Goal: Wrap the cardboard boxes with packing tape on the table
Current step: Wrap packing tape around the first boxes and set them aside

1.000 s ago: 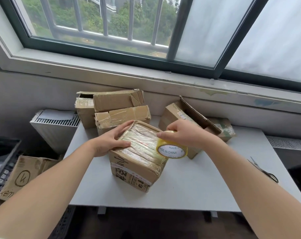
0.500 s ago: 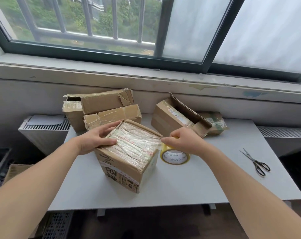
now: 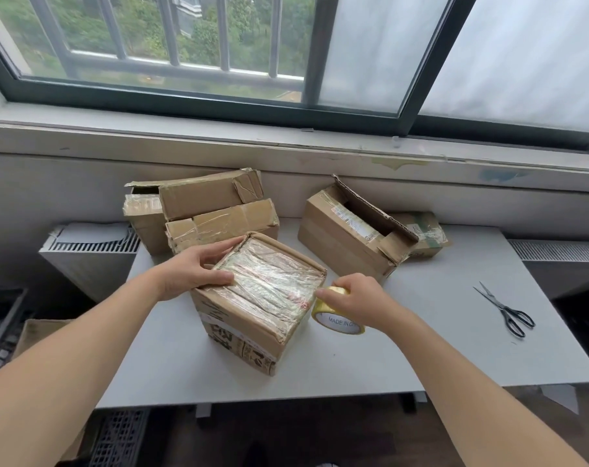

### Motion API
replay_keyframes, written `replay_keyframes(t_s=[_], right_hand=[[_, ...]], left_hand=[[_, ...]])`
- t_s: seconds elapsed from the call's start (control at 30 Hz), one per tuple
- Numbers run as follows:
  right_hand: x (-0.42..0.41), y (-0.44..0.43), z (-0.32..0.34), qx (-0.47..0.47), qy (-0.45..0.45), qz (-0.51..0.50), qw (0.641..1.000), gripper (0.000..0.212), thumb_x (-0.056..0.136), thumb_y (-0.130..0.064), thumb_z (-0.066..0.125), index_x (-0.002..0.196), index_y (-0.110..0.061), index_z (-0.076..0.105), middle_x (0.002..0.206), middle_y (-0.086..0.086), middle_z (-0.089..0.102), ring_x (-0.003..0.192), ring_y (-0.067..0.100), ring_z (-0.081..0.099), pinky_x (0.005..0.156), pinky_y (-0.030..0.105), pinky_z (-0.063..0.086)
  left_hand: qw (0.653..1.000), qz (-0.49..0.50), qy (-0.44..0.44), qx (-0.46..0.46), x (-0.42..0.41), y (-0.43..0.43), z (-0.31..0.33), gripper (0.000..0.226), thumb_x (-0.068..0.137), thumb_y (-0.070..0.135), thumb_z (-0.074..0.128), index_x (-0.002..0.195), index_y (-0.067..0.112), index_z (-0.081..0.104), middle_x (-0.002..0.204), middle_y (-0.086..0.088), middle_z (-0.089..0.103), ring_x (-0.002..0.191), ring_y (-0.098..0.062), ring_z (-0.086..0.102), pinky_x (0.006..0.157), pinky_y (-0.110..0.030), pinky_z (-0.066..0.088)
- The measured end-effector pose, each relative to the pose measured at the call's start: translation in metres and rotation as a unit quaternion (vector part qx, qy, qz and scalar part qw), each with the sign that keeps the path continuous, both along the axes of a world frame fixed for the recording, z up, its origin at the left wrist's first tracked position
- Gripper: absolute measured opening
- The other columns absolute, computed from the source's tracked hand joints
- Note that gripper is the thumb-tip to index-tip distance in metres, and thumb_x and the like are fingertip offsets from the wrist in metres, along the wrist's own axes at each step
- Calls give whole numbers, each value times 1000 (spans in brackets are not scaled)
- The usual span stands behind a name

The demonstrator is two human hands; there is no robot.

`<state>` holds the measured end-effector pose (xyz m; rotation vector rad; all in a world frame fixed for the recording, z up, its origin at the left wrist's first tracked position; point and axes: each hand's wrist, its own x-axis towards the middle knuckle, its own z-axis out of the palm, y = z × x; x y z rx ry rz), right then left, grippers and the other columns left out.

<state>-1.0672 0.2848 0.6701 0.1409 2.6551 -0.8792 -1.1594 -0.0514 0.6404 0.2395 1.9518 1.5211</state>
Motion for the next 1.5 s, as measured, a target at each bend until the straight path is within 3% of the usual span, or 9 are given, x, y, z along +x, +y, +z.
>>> replay_keyframes(t_s=[0.2,0.37,0.63,0.77,0.87,0.97,1.17,1.33,1.5], right_hand=[[-5,-24,10,-81,14,-27,996,53,92,-59,64,63,-17,49,57,-4,41,53,13,38,57,31,29],[-18,-42,20,-102,35,-23,994,54,93,-57,64,60,-18,46,52,-6,36,48,10,33,53,28,26],[-26,-57,17,-75,28,-43,996,53,94,-54,62,56,-20,46,40,-12,33,38,5,32,50,27,27],[-26,-58,17,-50,33,-43,997,52,95,-51,60,57,-19,46,45,-10,36,43,8,34,50,28,28],[-25,-58,17,-46,38,-45,997,52,96,-48,60,55,-21,43,46,-9,35,45,9,33,50,27,27],[-21,-52,15,-44,34,-48,997,53,97,-46,61,54,-22,41,44,-10,33,45,10,33,51,27,27],[-6,-23,2,-35,2,-51,998,50,97,-47,61,55,-24,48,50,-9,41,50,11,39,54,28,30],[5,-11,-12,-62,-12,-62,996,46,96,-51,60,63,-20,53,56,-7,45,56,13,42,60,32,32],[9,-11,-12,-58,9,-66,996,50,97,-47,60,57,-22,47,51,-10,46,54,11,43,57,31,34]], left_hand=[[994,53,68,-67,-6,-24,5,93,43,69,95,130,51,66,123,17,73,109,-8,71,92,-29,56],[985,45,93,-139,-10,-34,19,60,83,32,84,138,42,62,129,18,68,112,-4,68,102,-30,52],[929,111,250,-249,-1,-29,17,39,89,33,79,127,25,73,121,11,69,115,-12,63,103,-26,44],[887,-35,306,-345,2,-25,20,57,103,52,47,147,17,55,152,5,53,142,-18,46,118,-35,36],[853,-107,315,-401,5,-21,26,116,79,93,1,153,14,41,151,4,49,138,-21,45,111,-41,42],[847,-128,313,-410,12,-12,19,139,61,99,-19,163,14,21,170,-4,21,154,-24,23,126,-38,22],[816,-189,353,-416,35,17,11,102,73,88,-24,163,44,-1,171,-2,-17,159,-20,-9,127,-55,5],[750,-246,406,-461,51,53,21,89,91,77,-4,162,25,-15,165,8,-31,152,-15,-32,122,-63,-12],[761,-299,404,-411,81,116,15,97,94,83,11,161,20,-18,166,-7,-29,152,-21,-32,121,-62,-15]])
